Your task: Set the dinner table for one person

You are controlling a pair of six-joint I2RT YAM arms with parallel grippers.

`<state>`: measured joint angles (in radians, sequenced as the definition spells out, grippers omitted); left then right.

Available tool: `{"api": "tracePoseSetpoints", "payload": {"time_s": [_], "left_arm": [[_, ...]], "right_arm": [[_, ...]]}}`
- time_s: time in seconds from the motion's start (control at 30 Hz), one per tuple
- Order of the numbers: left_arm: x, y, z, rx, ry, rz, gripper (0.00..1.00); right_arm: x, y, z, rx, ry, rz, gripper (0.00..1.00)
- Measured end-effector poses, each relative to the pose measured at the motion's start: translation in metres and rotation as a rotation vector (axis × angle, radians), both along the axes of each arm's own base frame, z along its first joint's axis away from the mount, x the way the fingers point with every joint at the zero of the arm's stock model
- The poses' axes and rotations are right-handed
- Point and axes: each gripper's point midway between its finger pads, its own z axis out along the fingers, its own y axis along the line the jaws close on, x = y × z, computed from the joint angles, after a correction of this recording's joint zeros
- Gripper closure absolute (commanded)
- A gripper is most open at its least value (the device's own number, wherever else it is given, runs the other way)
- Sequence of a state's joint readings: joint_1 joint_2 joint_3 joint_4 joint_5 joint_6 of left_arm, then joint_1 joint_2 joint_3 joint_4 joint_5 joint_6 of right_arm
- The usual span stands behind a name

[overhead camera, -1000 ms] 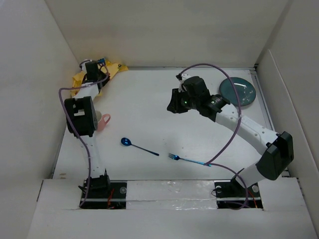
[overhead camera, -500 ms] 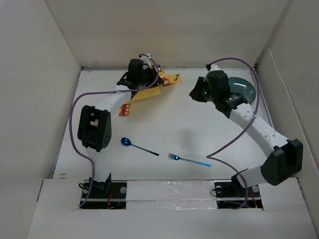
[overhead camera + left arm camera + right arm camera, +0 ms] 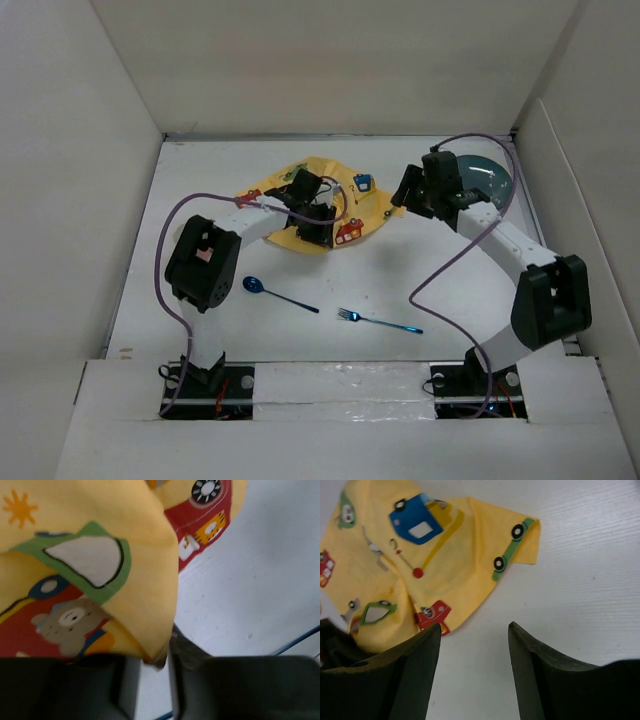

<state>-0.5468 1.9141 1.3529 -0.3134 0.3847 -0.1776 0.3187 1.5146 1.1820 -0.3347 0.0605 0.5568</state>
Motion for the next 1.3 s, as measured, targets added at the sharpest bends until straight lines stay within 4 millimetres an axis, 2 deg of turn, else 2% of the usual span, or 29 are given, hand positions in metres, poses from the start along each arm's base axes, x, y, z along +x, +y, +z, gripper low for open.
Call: {"api": "tracePoseSetpoints", "payload": {"time_s": [0.03, 0.07, 0.1, 0.17, 0.2, 0.27, 0.37, 0.47, 0.5, 0.57, 0.67, 0.73, 0.83, 1.0, 1.2, 1.3], "left_arm": [[-0.006, 0.004, -0.004, 0.033, 0.007, -0.001, 0.68], [-0.011, 0.008, -0.005, 0.064, 0.007, 0.001, 0.57], [-0.014, 0.014, -0.004, 0.094, 0.0, 0.012, 0.5], [-0.016, 0.021, 0.007, 0.135, -0.027, 0.042, 0.36], [-0.014, 0.026, 0.015, 0.151, -0.054, 0.065, 0.32], [-0.007, 0.037, 0.036, 0.168, -0.119, 0.14, 0.3], [-0.005, 0.059, 0.067, 0.139, -0.192, 0.277, 0.31], [-0.011, 0.085, 0.076, 0.105, -0.202, 0.406, 0.32], [-0.015, 0.094, 0.072, 0.103, -0.19, 0.448, 0.32], [-0.028, 0.107, 0.051, 0.119, -0.139, 0.507, 0.31], [-0.051, 0.114, 0.018, 0.156, -0.041, 0.534, 0.31], [-0.06, 0.112, 0.005, 0.17, 0.009, 0.537, 0.31], [-0.065, 0.103, -0.003, 0.177, 0.034, 0.526, 0.3], [-0.071, 0.091, -0.007, 0.166, 0.046, 0.505, 0.31], [-0.071, 0.091, -0.03, 0.206, 0.092, 0.51, 0.37], [-0.073, 0.091, -0.034, 0.213, 0.105, 0.508, 0.41]], "right_arm": [[0.004, -0.005, -0.013, -0.003, 0.035, -0.023, 0.39], [0.008, -0.008, -0.028, -0.007, 0.07, -0.043, 0.39], [0.011, -0.011, -0.041, -0.009, 0.103, -0.062, 0.4], [0.015, -0.017, -0.068, -0.016, 0.165, -0.096, 0.43], [0.015, -0.02, -0.079, -0.019, 0.192, -0.111, 0.44], [0.017, -0.025, -0.094, -0.024, 0.227, -0.138, 0.44], [0.019, -0.026, -0.104, -0.022, 0.242, -0.154, 0.44], [0.025, -0.023, -0.106, -0.009, 0.247, -0.162, 0.43], [0.029, -0.022, -0.107, -0.001, 0.246, -0.166, 0.43], [0.036, -0.021, -0.107, 0.013, 0.244, -0.175, 0.43], [0.046, -0.023, -0.111, 0.031, 0.248, -0.201, 0.43], [0.055, -0.025, -0.115, 0.04, 0.251, -0.217, 0.45], [0.064, -0.027, -0.12, 0.056, 0.26, -0.238, 0.5], [0.074, -0.027, -0.13, 0.075, 0.278, -0.251, 0.55], [0.084, -0.023, -0.128, 0.136, 0.267, -0.23, 0.58], [0.088, -0.022, -0.129, 0.161, 0.269, -0.222, 0.58]]}}
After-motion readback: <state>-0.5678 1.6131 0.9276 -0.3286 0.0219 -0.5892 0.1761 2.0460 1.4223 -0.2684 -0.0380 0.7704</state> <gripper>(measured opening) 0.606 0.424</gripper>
